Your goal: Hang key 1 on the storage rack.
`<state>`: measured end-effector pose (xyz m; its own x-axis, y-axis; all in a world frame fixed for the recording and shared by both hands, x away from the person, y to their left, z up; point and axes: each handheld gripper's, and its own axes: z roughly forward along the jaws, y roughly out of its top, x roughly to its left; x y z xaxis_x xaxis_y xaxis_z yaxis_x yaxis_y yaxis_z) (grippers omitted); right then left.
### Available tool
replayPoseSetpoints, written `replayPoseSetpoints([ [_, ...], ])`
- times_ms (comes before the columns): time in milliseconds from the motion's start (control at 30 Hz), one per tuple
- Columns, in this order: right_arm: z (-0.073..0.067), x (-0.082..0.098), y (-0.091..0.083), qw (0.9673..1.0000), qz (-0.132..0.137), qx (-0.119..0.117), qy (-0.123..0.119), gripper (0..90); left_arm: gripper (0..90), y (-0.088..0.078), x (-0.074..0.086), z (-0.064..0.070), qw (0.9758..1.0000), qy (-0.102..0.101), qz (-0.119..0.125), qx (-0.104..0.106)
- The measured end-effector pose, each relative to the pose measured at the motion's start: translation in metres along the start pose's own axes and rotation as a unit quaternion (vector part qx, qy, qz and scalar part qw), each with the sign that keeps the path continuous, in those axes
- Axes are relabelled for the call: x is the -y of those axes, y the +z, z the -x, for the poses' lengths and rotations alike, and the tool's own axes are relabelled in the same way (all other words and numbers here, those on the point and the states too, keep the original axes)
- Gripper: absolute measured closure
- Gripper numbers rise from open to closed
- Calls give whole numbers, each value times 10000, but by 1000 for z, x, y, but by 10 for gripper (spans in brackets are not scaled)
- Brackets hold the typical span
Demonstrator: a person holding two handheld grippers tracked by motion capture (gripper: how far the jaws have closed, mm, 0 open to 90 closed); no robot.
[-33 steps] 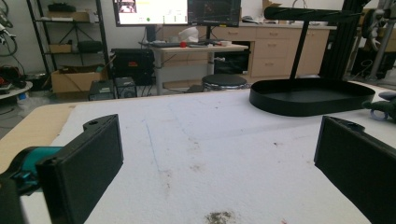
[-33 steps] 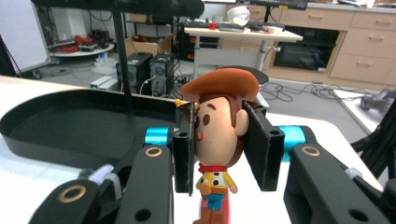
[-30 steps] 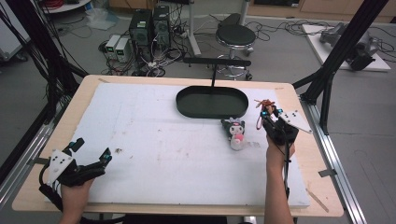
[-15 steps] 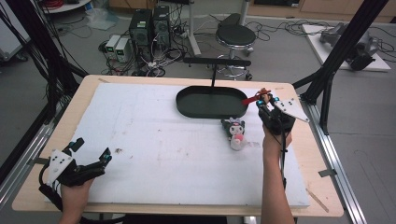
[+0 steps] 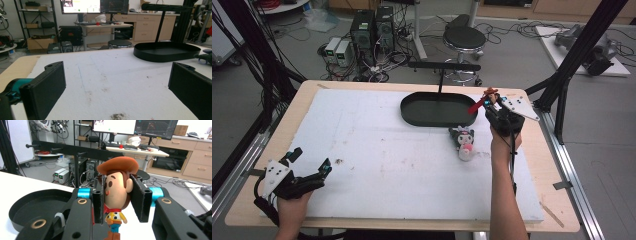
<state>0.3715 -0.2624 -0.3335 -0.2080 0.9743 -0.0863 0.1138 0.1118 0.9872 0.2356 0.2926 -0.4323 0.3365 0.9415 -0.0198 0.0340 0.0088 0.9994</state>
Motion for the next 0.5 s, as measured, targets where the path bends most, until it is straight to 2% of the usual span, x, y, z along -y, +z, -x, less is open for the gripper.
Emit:
replayPoseSetpoints([
  [500, -1, -23, 17, 9999, 96, -20, -27, 665, 17, -1, 0, 0, 10000, 11, 7, -2],
])
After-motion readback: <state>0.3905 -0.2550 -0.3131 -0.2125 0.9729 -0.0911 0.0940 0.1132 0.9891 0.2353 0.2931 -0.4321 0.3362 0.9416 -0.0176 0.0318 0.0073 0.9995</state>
